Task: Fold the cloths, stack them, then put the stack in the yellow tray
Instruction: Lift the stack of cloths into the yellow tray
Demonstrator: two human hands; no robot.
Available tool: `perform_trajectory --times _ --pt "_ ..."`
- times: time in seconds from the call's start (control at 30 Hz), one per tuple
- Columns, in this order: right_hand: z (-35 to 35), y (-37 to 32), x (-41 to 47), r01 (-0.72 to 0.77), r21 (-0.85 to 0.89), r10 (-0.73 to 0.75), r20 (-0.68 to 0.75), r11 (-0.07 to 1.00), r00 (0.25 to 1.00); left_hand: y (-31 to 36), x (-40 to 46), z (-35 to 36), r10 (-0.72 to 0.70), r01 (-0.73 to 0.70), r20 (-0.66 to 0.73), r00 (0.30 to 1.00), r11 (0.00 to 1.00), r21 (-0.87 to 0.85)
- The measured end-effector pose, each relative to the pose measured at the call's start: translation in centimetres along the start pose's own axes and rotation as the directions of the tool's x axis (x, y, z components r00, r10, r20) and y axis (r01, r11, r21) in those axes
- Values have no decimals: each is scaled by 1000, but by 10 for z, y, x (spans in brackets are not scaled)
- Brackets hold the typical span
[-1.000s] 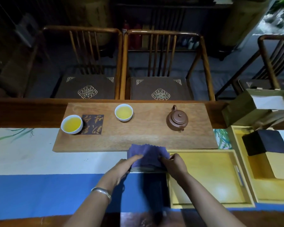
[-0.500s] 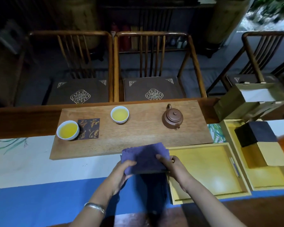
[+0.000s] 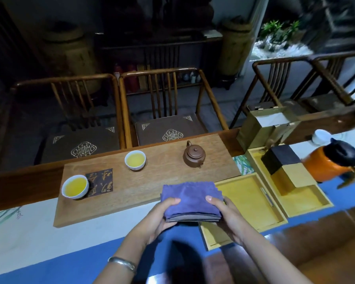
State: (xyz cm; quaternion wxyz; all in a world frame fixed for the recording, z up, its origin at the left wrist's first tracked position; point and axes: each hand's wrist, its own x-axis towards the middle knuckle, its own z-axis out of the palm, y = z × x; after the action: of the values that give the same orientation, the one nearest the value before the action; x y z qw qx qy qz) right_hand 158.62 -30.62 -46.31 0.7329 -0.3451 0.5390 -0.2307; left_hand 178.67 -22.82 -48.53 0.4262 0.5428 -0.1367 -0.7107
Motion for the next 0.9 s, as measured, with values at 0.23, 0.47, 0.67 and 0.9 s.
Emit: perform_trajectory --times 0.23,0.47,0.67,0.9 --pt "-77 -28 5 4 -149 -23 -127 989 992 5 31 72 -43 43 2 999 997 69" --pt "-159 -67 51 -69 -211 48 -100 975 994 -5 91 142 -106 111 -61 992 991 79" --pt "-203 -88 101 -95 -387 81 -52 917 995 -11 144 183 -99 100 -142 985 995 4" --pt "-215 -98 132 -87 -573 119 19 815 993 -15 184 191 -92 94 -204 975 996 0"
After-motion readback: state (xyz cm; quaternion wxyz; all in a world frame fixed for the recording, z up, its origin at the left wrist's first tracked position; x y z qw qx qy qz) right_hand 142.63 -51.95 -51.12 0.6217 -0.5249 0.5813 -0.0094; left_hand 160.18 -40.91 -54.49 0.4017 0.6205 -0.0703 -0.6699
